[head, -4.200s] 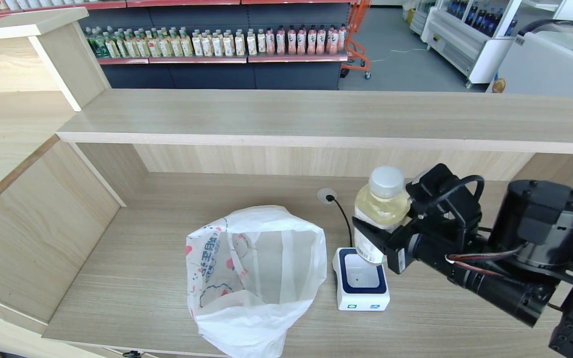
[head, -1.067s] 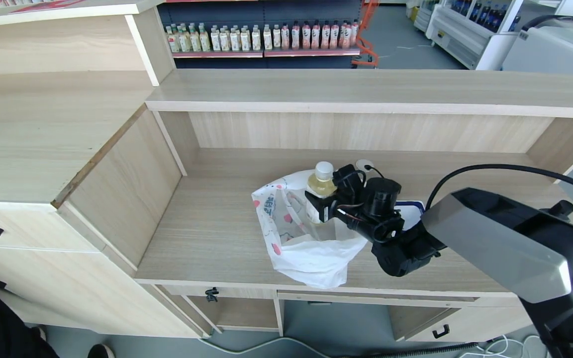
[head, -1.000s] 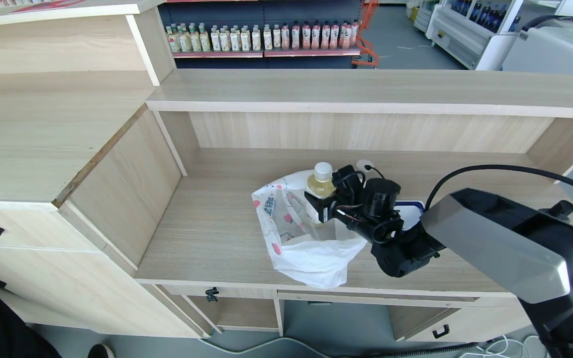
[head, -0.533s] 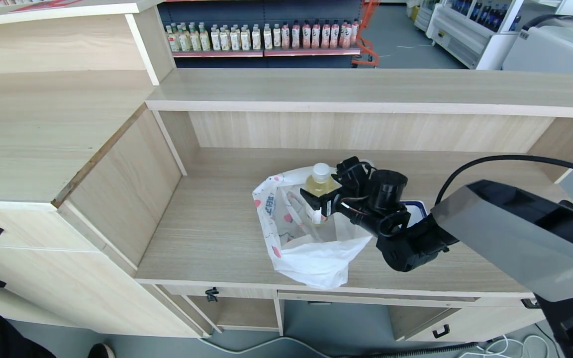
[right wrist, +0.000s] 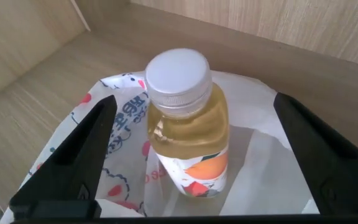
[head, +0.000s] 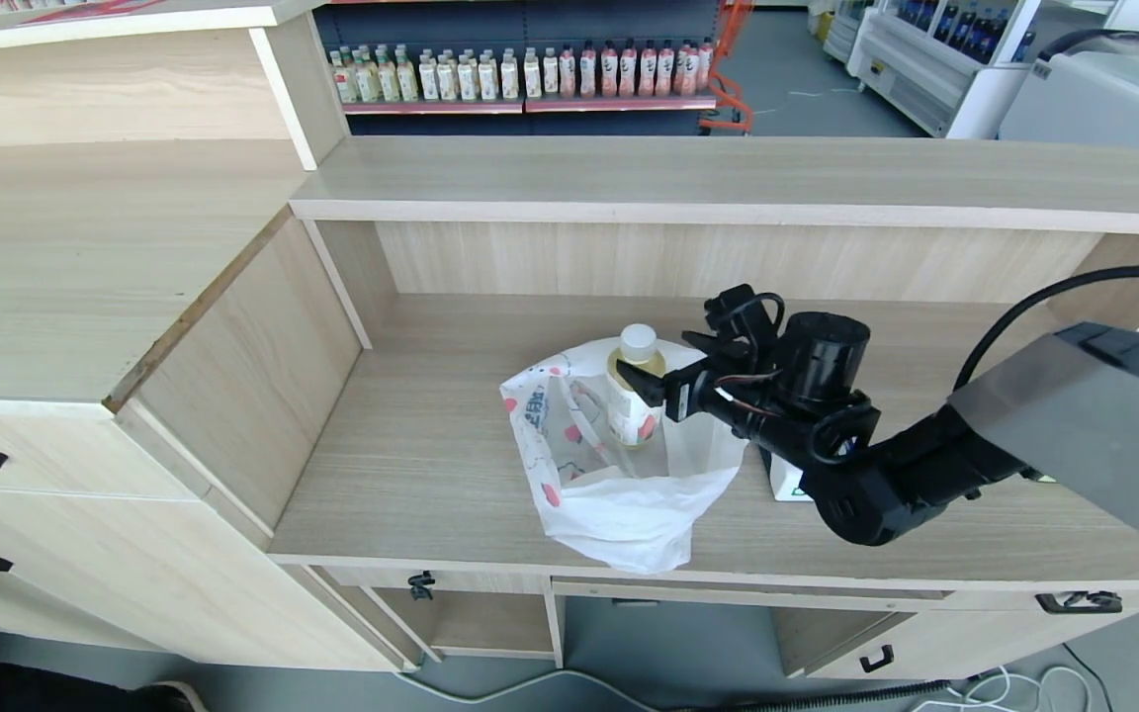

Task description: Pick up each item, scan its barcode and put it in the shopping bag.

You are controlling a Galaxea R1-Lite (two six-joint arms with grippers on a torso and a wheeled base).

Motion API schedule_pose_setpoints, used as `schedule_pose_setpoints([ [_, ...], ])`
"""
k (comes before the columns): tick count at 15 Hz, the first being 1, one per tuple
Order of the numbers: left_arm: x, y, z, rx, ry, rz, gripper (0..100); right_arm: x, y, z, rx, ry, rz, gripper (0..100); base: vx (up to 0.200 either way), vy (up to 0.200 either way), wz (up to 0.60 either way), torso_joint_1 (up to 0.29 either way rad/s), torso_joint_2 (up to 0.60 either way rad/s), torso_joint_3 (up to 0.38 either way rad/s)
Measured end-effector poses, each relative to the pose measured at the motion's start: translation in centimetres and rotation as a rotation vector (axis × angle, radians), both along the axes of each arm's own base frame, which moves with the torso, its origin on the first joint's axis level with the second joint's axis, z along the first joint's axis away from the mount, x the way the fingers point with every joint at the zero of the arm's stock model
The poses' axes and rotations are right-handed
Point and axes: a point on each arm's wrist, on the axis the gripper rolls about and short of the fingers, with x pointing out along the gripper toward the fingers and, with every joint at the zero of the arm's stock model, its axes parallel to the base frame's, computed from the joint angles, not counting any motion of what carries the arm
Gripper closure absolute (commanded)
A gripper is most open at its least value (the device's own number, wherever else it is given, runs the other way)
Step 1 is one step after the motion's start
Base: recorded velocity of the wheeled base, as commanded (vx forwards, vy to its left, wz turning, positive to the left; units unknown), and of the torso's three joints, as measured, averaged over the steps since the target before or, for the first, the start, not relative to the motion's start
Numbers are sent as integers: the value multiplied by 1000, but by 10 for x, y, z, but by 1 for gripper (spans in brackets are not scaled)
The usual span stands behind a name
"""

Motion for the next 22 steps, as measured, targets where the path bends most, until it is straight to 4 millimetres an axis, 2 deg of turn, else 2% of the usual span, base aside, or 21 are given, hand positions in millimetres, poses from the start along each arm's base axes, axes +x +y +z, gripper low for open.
schedule_pose_setpoints([
  [4, 0, 0, 0, -1, 0, 0, 0, -23, -13, 18, 4, 4, -14, 0, 0, 0, 0, 0, 0, 0],
  [6, 0, 0, 0, -4, 0, 0, 0, -32, -30, 22, -19, 42, -73, 0, 0, 0, 0, 0, 0, 0],
  [8, 0, 0, 0, -4, 0, 0, 0, -50, -65, 29, -82, 111, -190, 0, 0, 0, 0, 0, 0, 0],
  [10, 0, 0, 0, -3, 0, 0, 0, -80, -113, 35, -172, 197, -336, 0, 0, 0, 0, 0, 0, 0],
  [12, 0, 0, 0, -3, 0, 0, 0, -113, -155, 33, -246, 295, -506, 0, 0, -200, 0, 5, 12, 2],
  [14, 0, 0, 0, -3, 0, -1, 0, -141, -182, 30, -273, 361, -619, 0, 0, -200, 0, -12, -10, 7],
  [16, 0, 0, 0, -1, 0, 0, 0, -155, -194, 32, -263, 361, -662, 0, 0, -200, 0, 19, 5, 0],
  [22, 0, 0, 0, -2, 0, 0, 0, -160, -209, 32, -339, 345, -713, 0, 0, -200, 0, 5, 2, 6],
])
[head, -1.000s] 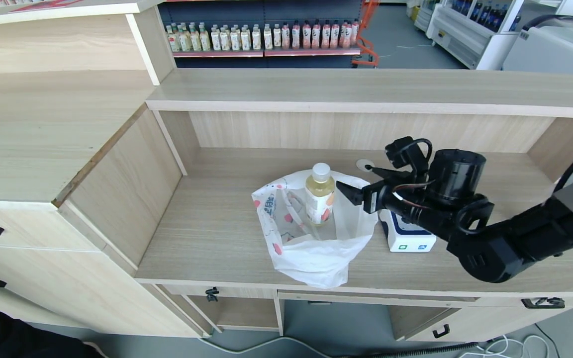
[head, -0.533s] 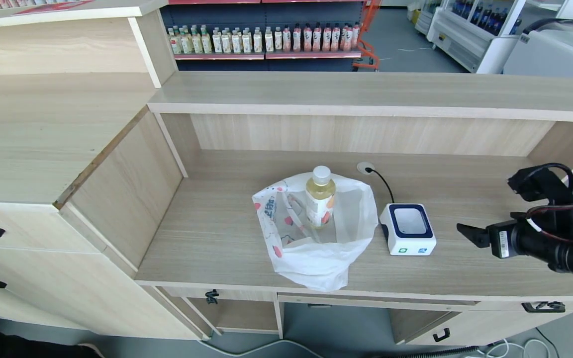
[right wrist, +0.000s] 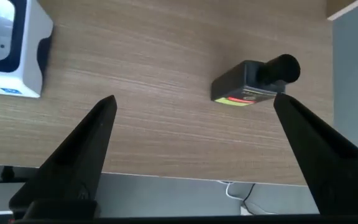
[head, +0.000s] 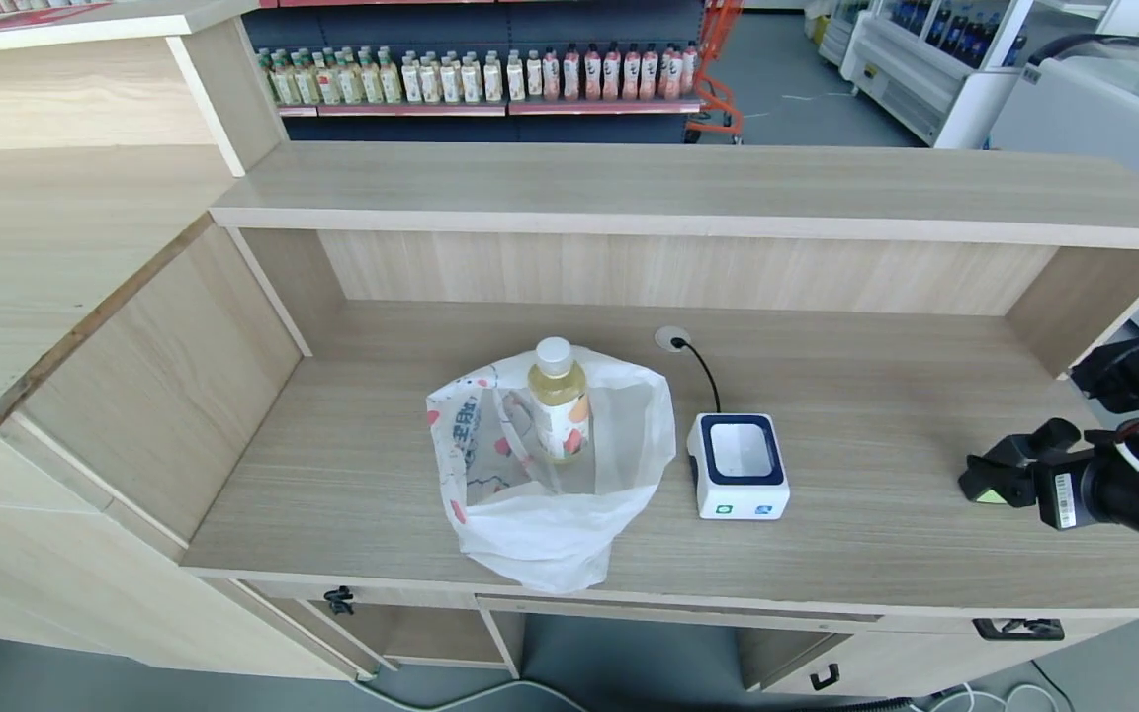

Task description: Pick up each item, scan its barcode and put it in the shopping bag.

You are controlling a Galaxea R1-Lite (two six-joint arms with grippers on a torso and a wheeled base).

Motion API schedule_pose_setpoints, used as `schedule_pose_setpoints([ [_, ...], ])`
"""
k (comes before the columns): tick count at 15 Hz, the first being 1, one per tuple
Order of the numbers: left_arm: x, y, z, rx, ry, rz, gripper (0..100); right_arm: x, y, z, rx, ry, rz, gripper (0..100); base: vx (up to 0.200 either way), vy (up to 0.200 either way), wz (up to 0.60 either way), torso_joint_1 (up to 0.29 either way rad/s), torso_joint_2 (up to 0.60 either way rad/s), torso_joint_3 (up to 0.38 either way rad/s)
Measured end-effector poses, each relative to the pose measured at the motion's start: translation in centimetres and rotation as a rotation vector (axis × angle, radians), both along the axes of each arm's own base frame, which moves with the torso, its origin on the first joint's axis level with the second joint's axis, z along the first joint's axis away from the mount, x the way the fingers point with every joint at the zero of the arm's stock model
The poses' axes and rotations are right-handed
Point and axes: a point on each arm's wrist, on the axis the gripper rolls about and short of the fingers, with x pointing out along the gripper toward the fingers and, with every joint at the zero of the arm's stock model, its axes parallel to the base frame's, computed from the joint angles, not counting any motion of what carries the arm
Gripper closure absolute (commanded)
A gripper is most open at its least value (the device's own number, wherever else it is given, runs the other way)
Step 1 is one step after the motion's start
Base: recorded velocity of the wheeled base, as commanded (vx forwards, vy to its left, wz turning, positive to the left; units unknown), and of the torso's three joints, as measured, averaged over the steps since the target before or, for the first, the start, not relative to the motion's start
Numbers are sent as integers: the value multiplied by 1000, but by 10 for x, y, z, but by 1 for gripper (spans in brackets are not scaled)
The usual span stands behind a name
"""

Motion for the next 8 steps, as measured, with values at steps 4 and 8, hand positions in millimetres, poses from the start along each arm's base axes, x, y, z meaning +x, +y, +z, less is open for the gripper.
schedule_pose_setpoints([
  [4, 0, 0, 0, 0, 0, 0, 0, -3, -6, -11, -63, 54, -4, 0, 0, -200, 0, 2, 2, 2],
  [8, 0, 0, 0, -1, 1, 0, 0, -6, -13, -17, -168, 99, 7, 0, 0, -200, 0, 5, 2, 2],
])
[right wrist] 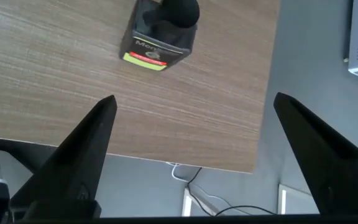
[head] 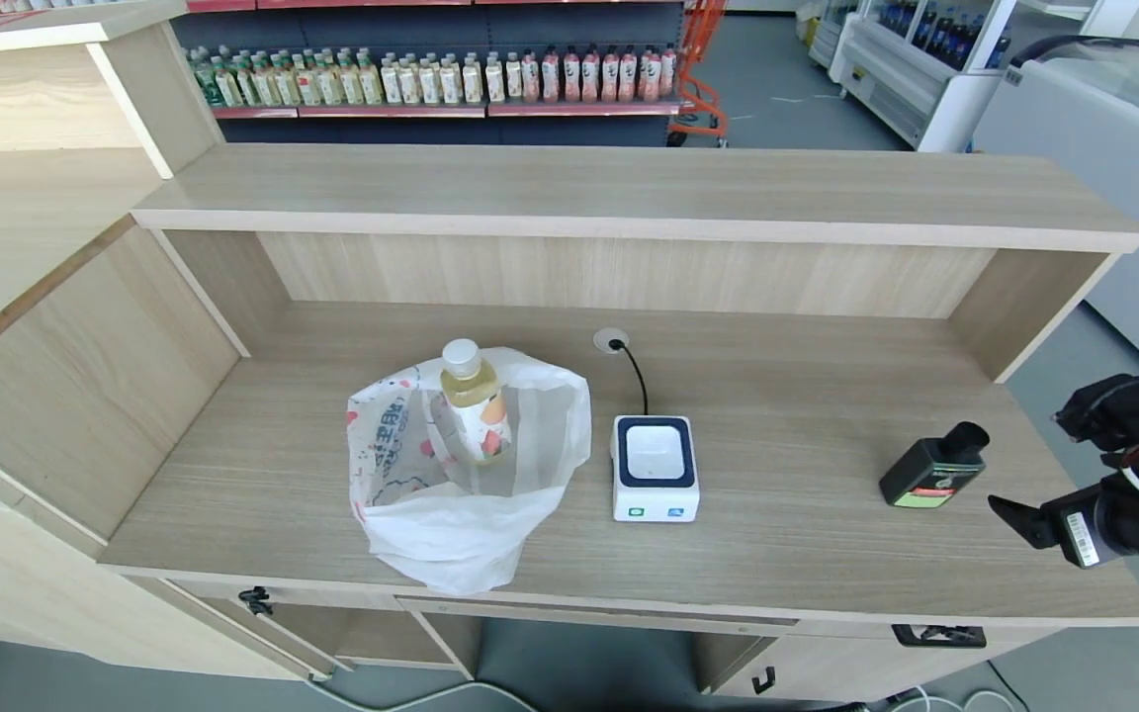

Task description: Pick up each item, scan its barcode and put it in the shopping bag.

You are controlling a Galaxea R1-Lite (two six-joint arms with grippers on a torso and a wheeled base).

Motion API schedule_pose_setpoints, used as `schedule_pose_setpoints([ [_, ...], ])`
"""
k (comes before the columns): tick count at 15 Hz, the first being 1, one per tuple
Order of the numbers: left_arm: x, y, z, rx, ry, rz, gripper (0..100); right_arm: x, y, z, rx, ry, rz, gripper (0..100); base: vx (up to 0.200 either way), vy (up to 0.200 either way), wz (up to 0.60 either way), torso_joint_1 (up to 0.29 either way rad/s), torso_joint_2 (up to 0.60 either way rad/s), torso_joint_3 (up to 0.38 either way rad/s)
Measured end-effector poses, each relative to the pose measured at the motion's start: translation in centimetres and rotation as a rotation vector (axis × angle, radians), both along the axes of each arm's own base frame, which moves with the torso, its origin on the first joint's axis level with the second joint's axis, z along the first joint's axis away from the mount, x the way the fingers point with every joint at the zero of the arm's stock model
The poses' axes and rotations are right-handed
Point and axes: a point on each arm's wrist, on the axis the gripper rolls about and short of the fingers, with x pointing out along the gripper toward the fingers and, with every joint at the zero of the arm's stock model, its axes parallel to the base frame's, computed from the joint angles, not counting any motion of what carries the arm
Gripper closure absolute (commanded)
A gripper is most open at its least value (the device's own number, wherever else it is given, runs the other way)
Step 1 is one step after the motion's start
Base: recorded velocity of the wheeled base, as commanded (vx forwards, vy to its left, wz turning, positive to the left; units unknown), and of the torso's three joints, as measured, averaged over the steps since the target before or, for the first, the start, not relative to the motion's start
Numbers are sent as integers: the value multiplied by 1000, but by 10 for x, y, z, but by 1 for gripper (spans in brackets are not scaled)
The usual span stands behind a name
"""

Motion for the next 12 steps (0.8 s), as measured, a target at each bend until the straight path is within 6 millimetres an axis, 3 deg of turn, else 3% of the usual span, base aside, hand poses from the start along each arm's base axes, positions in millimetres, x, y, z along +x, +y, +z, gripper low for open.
schedule_pose_setpoints([
  [7, 0, 0, 0, 0, 6, 0, 0, 5, -3, -9, -12, 51, 4, 0, 0, -200, 0, 3, 3, 3],
  [12, 0, 0, 0, -1, -1, 0, 0, 34, 2, -17, 44, 72, 198, 0, 0, 0, 0, 0, 0, 0],
])
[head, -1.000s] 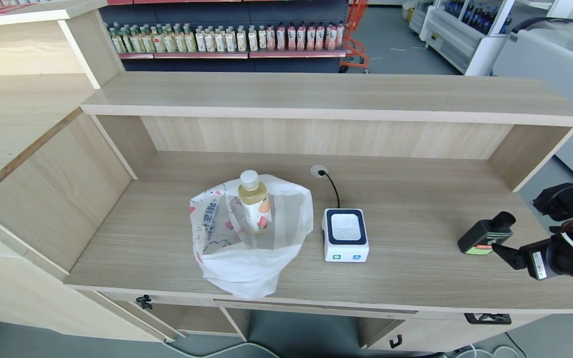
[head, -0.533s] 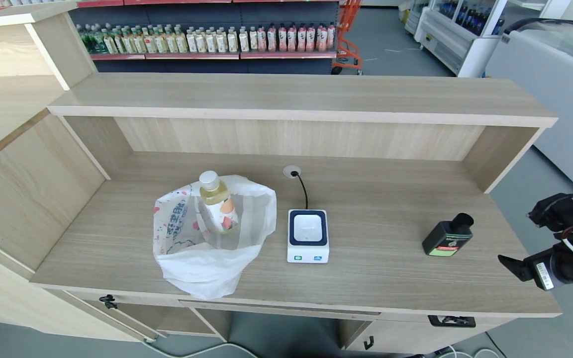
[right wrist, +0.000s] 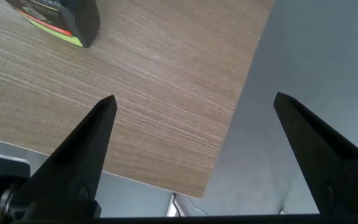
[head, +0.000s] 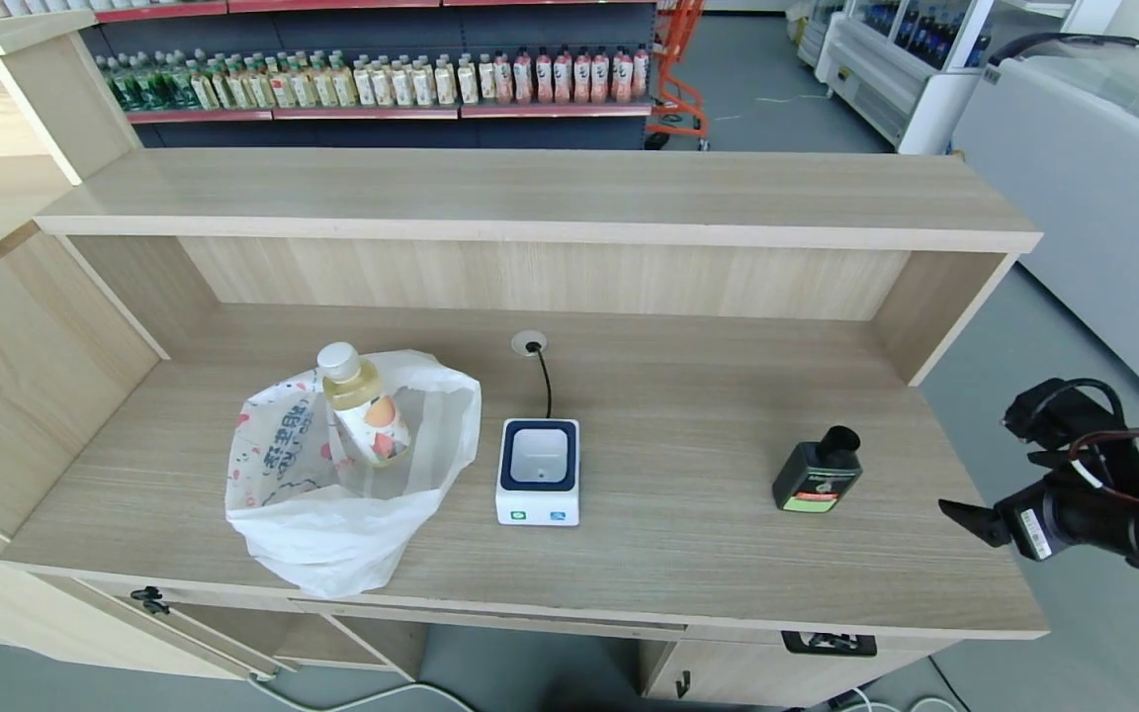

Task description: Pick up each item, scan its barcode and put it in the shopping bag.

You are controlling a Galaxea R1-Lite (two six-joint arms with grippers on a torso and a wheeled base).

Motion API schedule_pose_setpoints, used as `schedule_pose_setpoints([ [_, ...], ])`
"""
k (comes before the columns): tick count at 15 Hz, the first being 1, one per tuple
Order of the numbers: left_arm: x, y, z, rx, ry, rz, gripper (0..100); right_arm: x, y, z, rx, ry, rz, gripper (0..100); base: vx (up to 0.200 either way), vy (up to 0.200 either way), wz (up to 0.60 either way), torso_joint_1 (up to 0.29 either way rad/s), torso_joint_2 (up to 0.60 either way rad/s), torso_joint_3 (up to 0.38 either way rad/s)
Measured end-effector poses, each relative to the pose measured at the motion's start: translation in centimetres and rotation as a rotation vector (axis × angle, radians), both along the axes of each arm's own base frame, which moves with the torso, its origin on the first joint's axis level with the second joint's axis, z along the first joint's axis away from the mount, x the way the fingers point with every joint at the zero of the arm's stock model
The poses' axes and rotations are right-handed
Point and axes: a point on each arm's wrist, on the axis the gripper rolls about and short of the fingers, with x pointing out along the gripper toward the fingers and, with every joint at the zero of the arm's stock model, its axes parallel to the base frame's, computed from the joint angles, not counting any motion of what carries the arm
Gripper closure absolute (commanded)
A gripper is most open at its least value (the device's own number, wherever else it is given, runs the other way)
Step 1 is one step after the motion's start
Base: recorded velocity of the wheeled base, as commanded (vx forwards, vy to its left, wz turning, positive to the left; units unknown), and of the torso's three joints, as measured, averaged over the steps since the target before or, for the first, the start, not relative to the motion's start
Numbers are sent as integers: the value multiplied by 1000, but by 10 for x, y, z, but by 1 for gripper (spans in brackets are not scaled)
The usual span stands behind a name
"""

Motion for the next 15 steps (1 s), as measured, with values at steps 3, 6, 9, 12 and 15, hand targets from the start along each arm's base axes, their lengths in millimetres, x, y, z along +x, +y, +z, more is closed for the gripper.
schedule_pose_setpoints([
  [3, 0, 0, 0, 0, -1, 0, 0, 21, 9, -6, 49, 8, 176, 0, 0, 0, 0, 0, 0, 0],
  [6, 0, 0, 0, 0, -1, 0, 0, 38, 22, -12, 26, 15, 264, 0, 0, 0, 0, 0, 0, 0],
  [9, 0, 0, 0, 0, -2, 0, 0, 50, 30, -22, 11, 34, 329, 0, 0, 0, 0, 0, 0, 0],
  [12, 0, 0, 0, 0, -2, 0, 0, 61, 35, -30, 22, 44, 364, 0, 0, 0, 0, 0, 0, 0],
  [15, 0, 0, 0, 0, -1, 0, 0, 75, 40, -35, 26, 40, 402, 0, 0, 0, 0, 0, 0, 0],
])
